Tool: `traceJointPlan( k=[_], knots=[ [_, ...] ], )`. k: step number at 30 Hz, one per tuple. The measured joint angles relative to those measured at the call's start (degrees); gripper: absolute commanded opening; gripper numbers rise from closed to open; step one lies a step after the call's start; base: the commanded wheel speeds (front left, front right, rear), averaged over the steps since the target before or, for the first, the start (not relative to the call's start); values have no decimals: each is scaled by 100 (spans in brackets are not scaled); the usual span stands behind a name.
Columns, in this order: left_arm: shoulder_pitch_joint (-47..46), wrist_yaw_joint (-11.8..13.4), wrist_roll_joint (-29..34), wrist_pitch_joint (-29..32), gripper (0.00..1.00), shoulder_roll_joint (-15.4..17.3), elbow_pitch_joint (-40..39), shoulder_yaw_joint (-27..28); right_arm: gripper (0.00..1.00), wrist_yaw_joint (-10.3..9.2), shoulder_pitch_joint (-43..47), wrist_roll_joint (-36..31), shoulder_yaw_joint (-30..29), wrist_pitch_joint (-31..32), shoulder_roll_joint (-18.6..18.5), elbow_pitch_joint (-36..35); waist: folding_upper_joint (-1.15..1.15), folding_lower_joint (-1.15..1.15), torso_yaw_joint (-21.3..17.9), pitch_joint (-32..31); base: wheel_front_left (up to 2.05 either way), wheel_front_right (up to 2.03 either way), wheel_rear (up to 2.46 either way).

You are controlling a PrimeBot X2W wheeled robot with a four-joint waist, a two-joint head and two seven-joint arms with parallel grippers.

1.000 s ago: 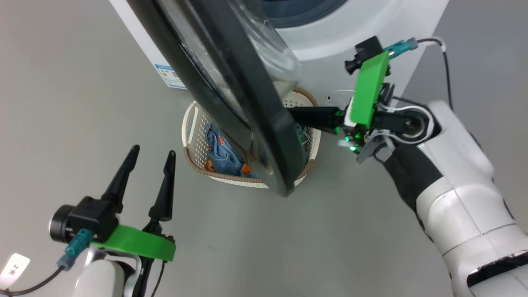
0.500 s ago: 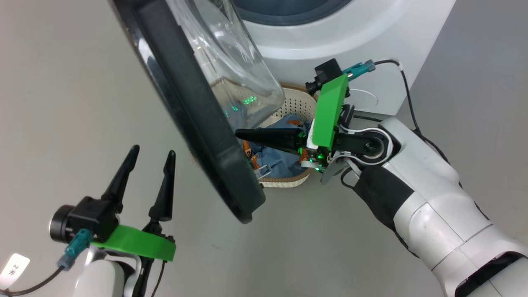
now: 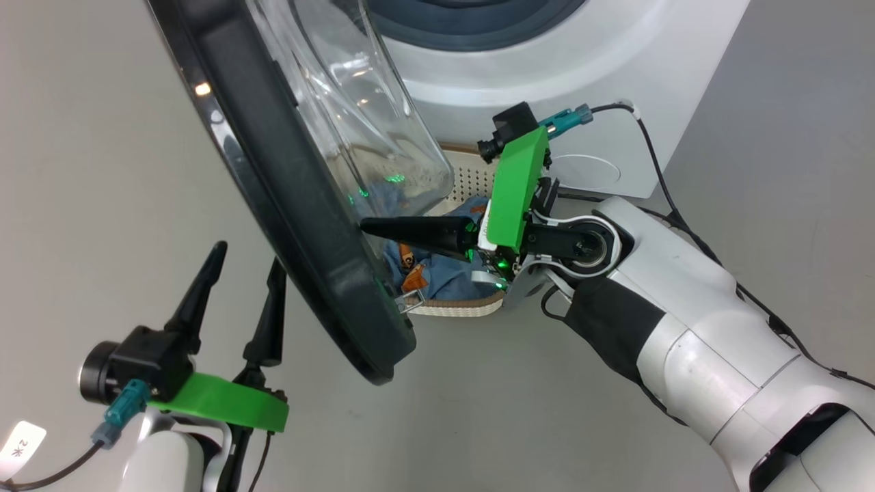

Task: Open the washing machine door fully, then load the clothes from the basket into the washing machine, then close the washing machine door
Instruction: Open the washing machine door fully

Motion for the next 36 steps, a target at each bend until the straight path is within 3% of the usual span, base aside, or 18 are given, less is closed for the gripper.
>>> traceJointPlan(
  k=[6,14,16,17,18,19,24,36],
  knots=[
    [52,-1,5,0,100,38,15,74,0,0,-34,346,212,-332,-186,-254,0,0,-40,-110,0,0,0],
    [129,0,89,0,100,77,29,167,0,0,19,670,434,-1017,-753,-992,0,0,-142,-303,0,0,0],
    [193,-1,138,0,100,83,25,203,45,0,74,723,517,-1308,-965,-1211,0,0,-186,-365,0,0,0],
    [236,0,155,0,100,89,26,222,52,0,112,723,586,-1467,-1081,-1333,0,0,-211,-398,0,0,0],
    [271,0,156,0,100,99,25,246,52,0,151,723,655,-1606,-1190,-1448,0,0,-240,-428,0,0,0],
    [306,0,159,0,100,114,25,272,97,0,187,723,712,-1774,-1291,-1571,0,0,-271,-456,0,0,0],
    [350,0,197,0,100,133,12,342,100,0,283,716,984,-2934,-1874,-2176,0,0,-461,-621,0,0,0],
    [481,0,213,0,100,142,-25,411,100,0,391,192,1571,-4875,-2691,-2846,0,0,-721,-813,0,0,0]
  ],
)
